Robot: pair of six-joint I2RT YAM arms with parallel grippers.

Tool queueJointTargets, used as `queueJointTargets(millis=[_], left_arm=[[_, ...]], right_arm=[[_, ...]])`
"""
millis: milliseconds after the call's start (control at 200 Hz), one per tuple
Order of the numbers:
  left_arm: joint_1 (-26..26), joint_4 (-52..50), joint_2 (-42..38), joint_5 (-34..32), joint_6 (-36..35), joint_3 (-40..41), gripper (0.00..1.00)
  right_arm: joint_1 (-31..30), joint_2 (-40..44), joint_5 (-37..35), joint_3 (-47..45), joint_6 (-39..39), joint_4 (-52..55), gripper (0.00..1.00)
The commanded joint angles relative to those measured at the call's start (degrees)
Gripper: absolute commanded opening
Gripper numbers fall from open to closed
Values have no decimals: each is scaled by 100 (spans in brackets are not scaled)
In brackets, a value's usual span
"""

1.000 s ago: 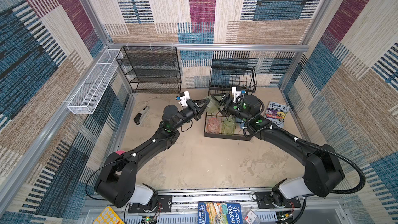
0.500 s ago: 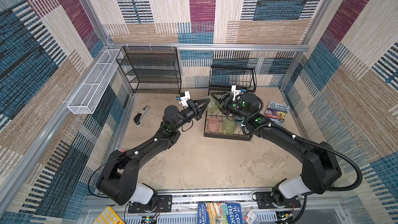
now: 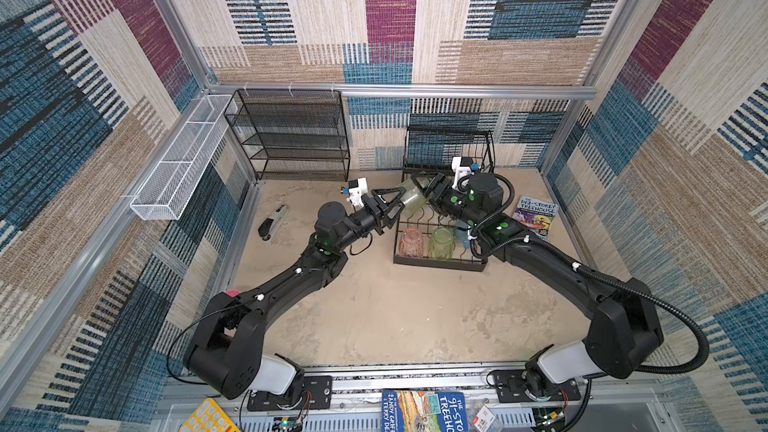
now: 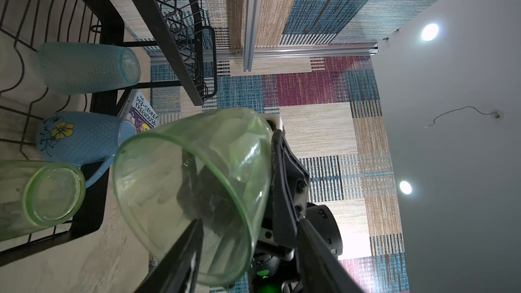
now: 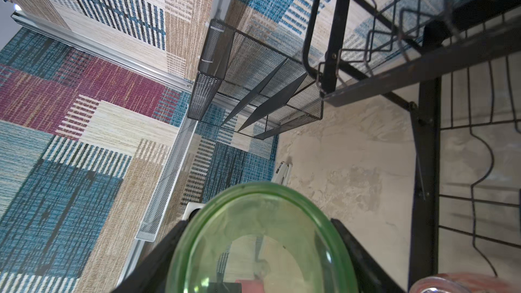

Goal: Load cups into a dish rack
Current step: Pick up the cup from the bottom-left of the table, then place the cup upside down at the dish rack.

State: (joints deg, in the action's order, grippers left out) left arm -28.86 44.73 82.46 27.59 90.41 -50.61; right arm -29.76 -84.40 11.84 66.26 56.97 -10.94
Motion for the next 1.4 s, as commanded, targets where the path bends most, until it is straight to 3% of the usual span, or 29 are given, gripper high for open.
queueJointTargets(millis=[0, 185, 386, 576, 731, 1397], left_arm=[[18, -492, -82, 191, -388, -89, 62], [82, -1828, -360, 223, -1155, -208, 74], [277, -3660, -831, 59, -2487, -547, 89], [461, -6142, -995, -499, -4307, -1621, 94], [622, -7363, -995, -1155, -5304, -2366, 95], [1116, -8234, -1185, -2149, -7015, -2752, 99]], right_arm=[[-15, 129, -610, 84, -757, 255, 47], [-11, 389, -1578, 82, -1793, 619, 47], [-12, 572, -2433, -210, -3097, 490, 48], [-21, 636, -2590, -898, -3892, -345, 48], [-45, 506, -2577, -1320, -4325, -1096, 49], [-333, -1057, -2661, -782, -5575, -1962, 51]])
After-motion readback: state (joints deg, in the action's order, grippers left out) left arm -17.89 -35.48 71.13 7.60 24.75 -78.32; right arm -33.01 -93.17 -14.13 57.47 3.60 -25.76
